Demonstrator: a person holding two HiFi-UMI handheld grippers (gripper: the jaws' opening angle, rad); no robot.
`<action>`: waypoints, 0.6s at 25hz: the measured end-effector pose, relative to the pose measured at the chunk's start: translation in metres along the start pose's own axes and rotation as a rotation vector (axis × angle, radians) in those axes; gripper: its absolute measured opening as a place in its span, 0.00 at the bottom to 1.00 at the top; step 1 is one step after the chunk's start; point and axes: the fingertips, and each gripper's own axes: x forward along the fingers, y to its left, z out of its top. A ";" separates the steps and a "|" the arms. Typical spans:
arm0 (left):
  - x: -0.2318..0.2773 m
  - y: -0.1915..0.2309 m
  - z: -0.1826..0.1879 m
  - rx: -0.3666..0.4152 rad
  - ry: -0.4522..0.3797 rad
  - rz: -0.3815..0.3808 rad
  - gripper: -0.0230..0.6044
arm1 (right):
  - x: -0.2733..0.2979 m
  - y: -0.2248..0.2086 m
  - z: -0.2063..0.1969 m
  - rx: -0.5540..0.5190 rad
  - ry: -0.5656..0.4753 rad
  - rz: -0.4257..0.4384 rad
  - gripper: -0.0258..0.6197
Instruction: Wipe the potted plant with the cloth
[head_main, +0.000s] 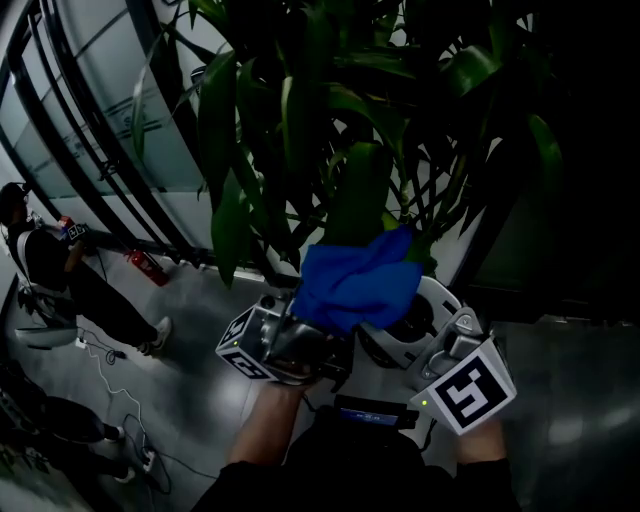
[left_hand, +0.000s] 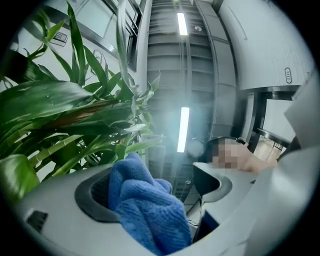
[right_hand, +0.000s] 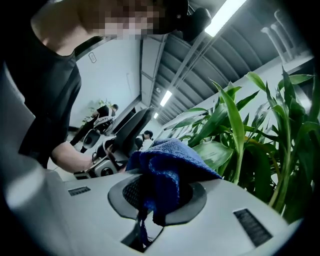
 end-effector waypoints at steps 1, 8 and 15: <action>-0.001 0.000 0.000 0.005 0.002 0.002 0.74 | 0.000 0.007 -0.001 -0.006 -0.007 0.020 0.15; -0.003 -0.006 -0.003 0.030 0.011 0.013 0.74 | -0.008 0.038 -0.012 -0.052 0.044 0.122 0.15; -0.010 -0.006 -0.004 0.039 0.008 0.033 0.74 | -0.032 0.055 -0.018 -0.034 0.051 0.207 0.15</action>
